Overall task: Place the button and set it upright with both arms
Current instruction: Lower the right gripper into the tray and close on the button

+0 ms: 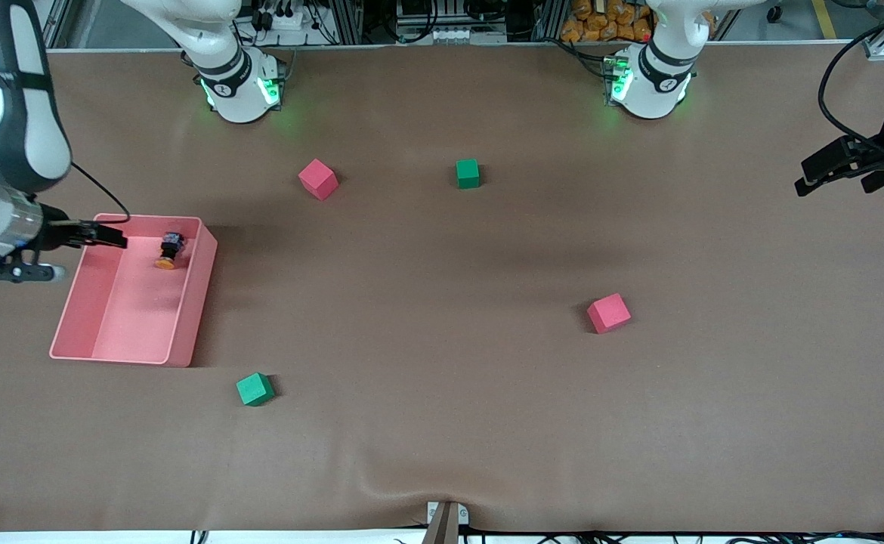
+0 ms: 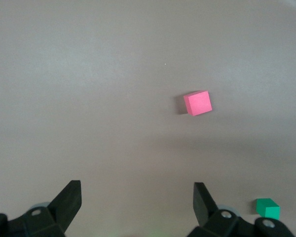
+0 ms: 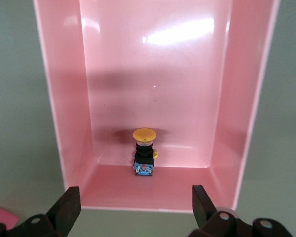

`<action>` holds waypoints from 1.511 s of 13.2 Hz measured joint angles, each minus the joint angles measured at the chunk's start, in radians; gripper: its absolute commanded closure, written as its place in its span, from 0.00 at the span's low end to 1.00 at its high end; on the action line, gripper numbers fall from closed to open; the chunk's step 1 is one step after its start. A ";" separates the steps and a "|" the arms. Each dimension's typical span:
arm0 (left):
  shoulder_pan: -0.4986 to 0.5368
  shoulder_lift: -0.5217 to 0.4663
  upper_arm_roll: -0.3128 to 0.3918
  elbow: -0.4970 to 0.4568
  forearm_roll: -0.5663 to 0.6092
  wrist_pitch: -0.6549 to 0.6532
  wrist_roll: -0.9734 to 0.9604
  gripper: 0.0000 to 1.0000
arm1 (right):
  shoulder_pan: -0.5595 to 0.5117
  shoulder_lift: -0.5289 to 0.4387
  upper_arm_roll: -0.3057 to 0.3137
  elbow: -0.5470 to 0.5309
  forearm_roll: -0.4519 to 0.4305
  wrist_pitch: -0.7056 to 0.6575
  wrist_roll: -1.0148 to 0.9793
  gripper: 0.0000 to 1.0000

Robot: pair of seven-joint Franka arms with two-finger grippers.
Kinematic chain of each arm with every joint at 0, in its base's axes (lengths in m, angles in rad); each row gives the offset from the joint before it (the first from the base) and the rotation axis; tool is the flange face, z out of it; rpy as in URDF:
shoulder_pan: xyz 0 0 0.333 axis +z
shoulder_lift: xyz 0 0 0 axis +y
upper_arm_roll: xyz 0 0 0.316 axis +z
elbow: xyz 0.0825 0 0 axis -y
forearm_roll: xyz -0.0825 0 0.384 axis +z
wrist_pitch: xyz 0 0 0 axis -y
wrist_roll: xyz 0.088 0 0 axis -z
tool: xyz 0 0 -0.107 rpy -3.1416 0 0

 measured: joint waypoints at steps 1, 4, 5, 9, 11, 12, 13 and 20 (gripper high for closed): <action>0.000 0.000 -0.001 0.000 0.000 0.000 0.000 0.00 | 0.000 0.031 0.000 -0.006 0.000 0.022 -0.016 0.00; -0.001 0.001 -0.001 0.001 0.000 0.000 0.000 0.00 | 0.000 0.128 0.000 -0.014 0.000 0.095 -0.054 0.00; -0.001 0.003 -0.001 0.001 0.000 0.000 0.000 0.00 | 0.000 0.154 -0.001 -0.015 0.000 0.123 -0.057 0.00; -0.001 0.009 -0.005 0.001 0.000 0.000 0.000 0.00 | -0.001 0.186 -0.003 -0.015 0.000 0.156 -0.064 0.00; -0.001 0.011 -0.005 0.001 0.000 0.000 0.000 0.00 | -0.001 0.185 -0.003 -0.037 0.000 0.162 -0.065 0.00; -0.001 0.012 -0.005 0.001 0.000 0.000 0.000 0.00 | -0.001 0.184 -0.003 -0.059 0.000 0.176 -0.065 0.00; -0.001 0.012 -0.005 0.001 0.000 0.000 0.000 0.00 | -0.001 0.183 -0.003 -0.079 0.000 0.185 -0.065 0.00; -0.001 0.013 -0.006 0.002 0.000 0.000 0.000 0.00 | -0.014 0.190 -0.006 -0.186 0.000 0.308 -0.065 0.00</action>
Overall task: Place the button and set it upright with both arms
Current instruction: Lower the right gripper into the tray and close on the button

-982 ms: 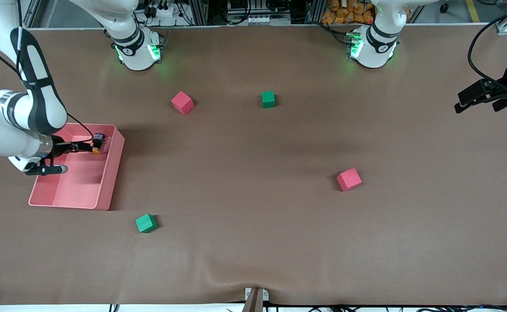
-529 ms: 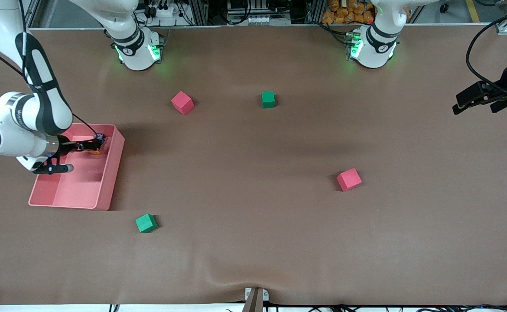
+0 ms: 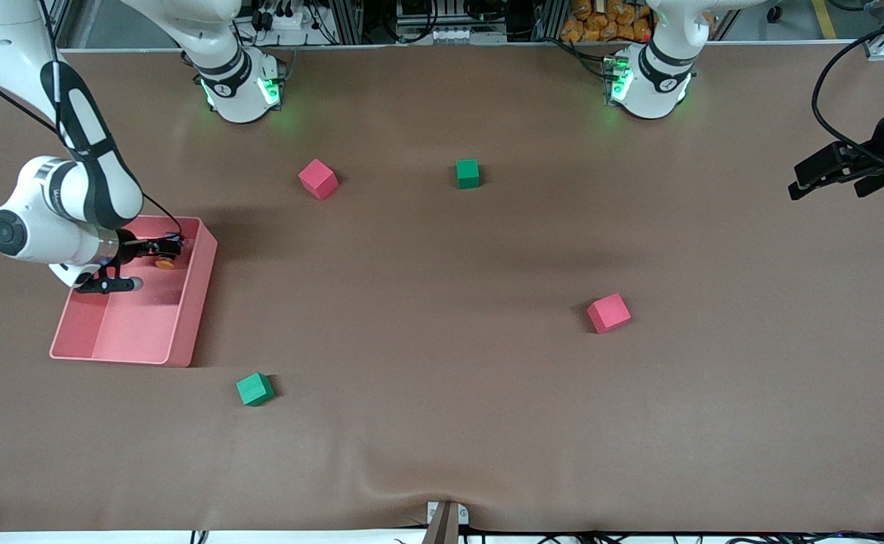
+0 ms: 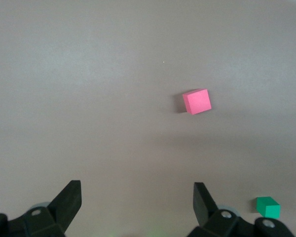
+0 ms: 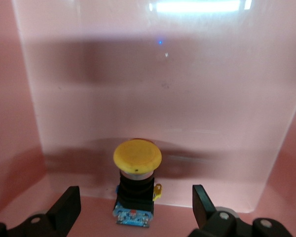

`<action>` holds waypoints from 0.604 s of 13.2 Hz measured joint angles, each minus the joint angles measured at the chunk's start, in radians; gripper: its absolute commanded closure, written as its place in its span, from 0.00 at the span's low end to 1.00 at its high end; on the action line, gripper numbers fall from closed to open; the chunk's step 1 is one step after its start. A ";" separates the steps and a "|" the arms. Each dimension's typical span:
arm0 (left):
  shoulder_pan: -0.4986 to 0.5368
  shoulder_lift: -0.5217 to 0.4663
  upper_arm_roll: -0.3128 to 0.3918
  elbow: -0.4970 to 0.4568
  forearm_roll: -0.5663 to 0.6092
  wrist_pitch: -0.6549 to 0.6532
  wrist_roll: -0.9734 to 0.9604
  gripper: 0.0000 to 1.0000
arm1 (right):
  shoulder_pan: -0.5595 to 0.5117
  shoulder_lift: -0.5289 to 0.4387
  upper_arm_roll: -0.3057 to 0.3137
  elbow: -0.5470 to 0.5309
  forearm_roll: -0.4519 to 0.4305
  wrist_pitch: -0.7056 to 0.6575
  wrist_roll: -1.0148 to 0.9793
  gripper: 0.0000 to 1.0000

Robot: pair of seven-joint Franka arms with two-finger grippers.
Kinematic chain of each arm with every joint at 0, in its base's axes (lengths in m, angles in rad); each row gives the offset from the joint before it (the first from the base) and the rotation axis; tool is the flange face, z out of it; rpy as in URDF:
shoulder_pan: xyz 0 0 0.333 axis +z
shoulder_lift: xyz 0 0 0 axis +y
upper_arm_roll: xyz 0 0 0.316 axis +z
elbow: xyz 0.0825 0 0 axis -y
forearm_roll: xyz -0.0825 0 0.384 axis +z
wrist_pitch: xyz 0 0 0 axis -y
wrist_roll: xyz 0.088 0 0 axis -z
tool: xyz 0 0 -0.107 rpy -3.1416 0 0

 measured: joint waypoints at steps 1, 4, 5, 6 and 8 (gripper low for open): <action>0.000 0.000 0.000 0.000 0.000 0.000 0.000 0.00 | -0.005 0.008 0.000 -0.016 0.000 0.021 0.000 0.00; 0.000 0.001 0.000 0.000 0.000 0.000 0.000 0.00 | -0.011 0.037 0.001 -0.028 0.000 0.032 0.000 0.07; 0.000 0.001 0.000 0.000 0.000 0.000 0.000 0.00 | -0.011 0.043 0.002 -0.028 0.000 0.032 0.000 0.43; 0.000 0.001 0.000 0.000 0.000 0.000 0.000 0.00 | -0.011 0.046 0.003 -0.029 0.000 0.032 0.000 0.67; 0.000 0.001 0.000 0.000 0.000 0.000 0.000 0.00 | -0.011 0.045 0.002 -0.029 0.000 0.032 0.000 0.88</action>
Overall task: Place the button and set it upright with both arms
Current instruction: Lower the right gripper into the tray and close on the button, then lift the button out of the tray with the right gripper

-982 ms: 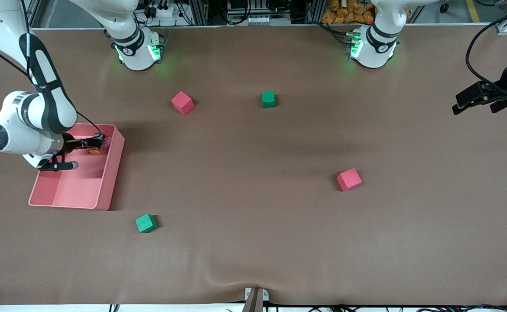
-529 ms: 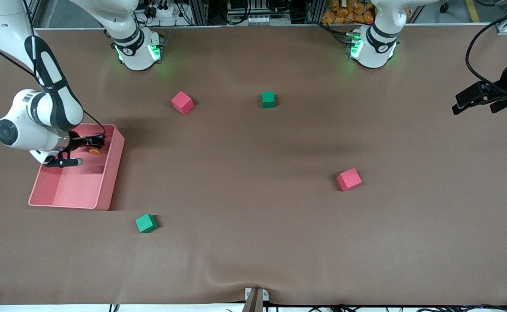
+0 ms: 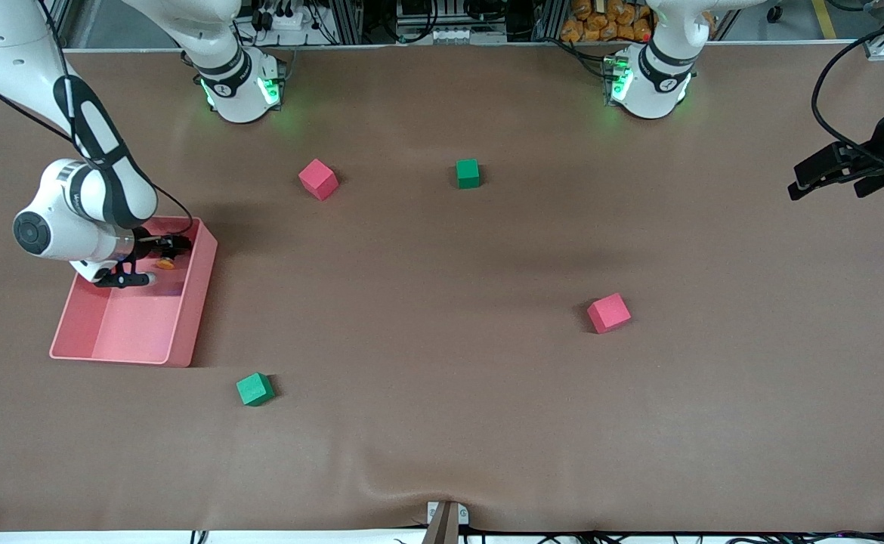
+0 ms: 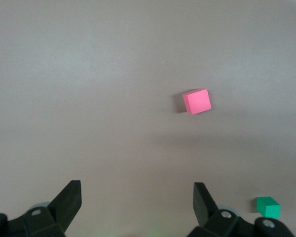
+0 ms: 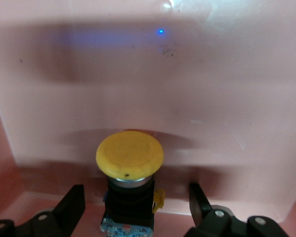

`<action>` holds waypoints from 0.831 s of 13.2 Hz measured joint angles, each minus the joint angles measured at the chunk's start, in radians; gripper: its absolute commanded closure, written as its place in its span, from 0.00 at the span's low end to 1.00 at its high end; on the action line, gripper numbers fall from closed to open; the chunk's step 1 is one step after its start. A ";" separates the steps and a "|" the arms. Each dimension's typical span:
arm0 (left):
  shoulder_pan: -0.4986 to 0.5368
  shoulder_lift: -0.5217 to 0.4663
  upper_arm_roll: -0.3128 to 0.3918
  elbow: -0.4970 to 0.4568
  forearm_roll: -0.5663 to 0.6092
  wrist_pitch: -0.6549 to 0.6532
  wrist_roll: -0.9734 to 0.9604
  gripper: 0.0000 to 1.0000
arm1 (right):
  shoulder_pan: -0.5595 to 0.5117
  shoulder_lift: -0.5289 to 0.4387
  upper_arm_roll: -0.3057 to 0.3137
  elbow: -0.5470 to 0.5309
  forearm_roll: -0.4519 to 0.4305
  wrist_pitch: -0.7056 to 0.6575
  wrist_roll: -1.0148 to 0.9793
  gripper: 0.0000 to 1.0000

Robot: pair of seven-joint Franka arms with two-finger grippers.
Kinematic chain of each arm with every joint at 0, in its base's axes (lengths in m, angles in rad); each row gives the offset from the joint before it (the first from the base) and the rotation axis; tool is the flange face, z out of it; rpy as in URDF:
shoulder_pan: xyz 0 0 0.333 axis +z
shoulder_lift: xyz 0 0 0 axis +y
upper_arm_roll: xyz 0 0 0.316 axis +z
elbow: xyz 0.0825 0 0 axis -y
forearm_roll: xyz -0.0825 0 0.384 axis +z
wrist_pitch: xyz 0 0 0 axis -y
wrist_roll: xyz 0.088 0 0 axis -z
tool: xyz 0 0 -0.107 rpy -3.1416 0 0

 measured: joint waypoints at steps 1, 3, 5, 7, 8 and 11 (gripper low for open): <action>0.000 0.000 0.000 0.000 0.000 0.000 0.000 0.00 | 0.000 -0.001 -0.001 0.000 0.000 0.000 0.000 0.90; 0.000 0.000 -0.001 0.000 0.000 0.000 0.000 0.00 | 0.000 -0.005 -0.001 0.001 0.000 -0.002 0.000 0.92; 0.000 0.000 -0.001 0.000 0.000 0.000 0.000 0.00 | 0.000 -0.009 -0.001 0.002 0.000 -0.005 0.001 0.94; -0.001 0.000 -0.002 0.000 0.000 0.000 0.000 0.00 | 0.000 -0.009 -0.001 0.004 0.000 -0.003 0.001 0.94; -0.001 0.000 -0.002 0.000 0.000 0.000 0.000 0.00 | -0.001 -0.010 -0.001 0.009 0.000 -0.003 0.001 0.94; -0.001 0.003 -0.002 0.000 0.000 0.000 0.000 0.00 | -0.001 -0.014 0.000 0.087 0.000 -0.089 -0.001 0.94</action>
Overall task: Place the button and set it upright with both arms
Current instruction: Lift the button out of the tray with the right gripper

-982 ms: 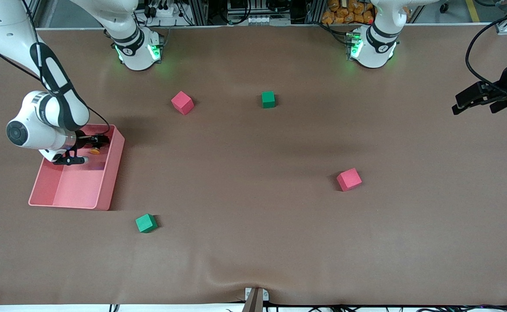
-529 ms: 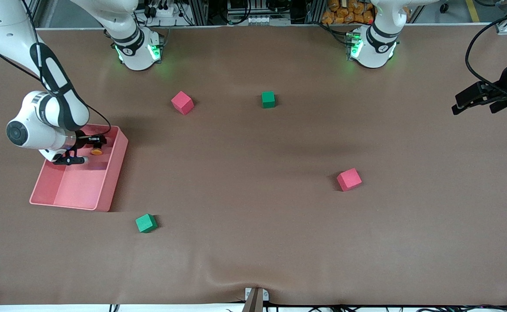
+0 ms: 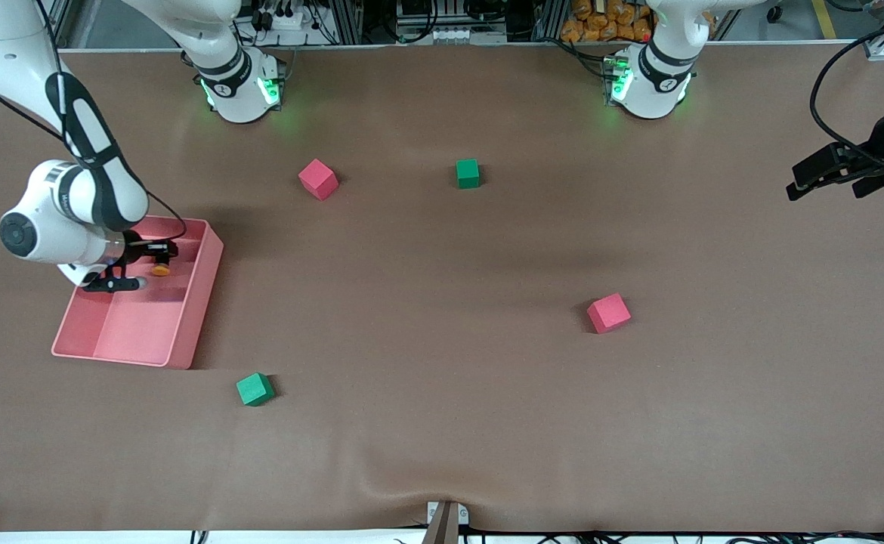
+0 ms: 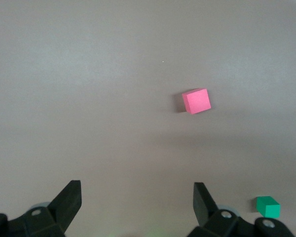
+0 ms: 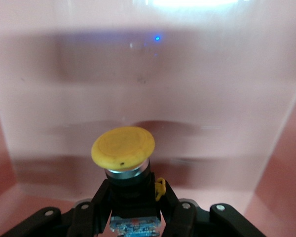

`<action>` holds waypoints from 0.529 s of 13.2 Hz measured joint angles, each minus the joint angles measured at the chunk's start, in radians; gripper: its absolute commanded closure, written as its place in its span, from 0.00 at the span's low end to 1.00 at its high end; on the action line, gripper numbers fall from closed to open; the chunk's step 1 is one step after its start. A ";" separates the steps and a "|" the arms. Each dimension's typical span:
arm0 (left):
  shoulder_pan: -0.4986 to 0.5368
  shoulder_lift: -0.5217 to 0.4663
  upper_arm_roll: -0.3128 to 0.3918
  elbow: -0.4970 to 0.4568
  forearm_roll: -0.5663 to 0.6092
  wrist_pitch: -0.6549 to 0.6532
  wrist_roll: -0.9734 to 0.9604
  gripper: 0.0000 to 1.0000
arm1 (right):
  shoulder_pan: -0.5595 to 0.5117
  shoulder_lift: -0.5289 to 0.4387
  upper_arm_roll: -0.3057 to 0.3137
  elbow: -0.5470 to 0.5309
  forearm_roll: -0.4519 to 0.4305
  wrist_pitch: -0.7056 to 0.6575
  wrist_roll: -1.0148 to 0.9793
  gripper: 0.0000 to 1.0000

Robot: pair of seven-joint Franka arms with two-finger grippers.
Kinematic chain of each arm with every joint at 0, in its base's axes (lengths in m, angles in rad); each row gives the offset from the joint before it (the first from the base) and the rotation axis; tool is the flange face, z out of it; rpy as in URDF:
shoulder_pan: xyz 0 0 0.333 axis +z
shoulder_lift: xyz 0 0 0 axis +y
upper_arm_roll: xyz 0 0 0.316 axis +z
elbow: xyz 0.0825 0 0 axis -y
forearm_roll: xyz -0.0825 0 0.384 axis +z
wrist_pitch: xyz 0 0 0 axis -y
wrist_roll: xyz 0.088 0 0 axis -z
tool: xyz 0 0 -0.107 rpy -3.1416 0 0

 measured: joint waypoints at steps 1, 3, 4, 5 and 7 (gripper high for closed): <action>0.000 0.001 0.000 0.000 0.000 0.000 0.000 0.00 | 0.000 -0.008 0.002 0.048 0.000 -0.063 -0.002 0.94; 0.000 0.002 0.000 0.000 0.000 0.000 0.000 0.00 | 0.008 -0.029 0.012 0.141 0.000 -0.186 -0.004 0.94; 0.000 0.002 0.000 0.000 0.000 0.000 0.000 0.00 | 0.019 -0.037 0.017 0.187 0.000 -0.246 -0.004 0.94; 0.000 0.003 0.000 0.000 0.000 0.000 0.000 0.00 | 0.038 -0.043 0.020 0.234 0.000 -0.302 -0.004 0.94; 0.000 0.003 0.000 0.000 0.000 0.000 0.000 0.00 | 0.098 -0.046 0.024 0.320 0.003 -0.383 0.000 0.94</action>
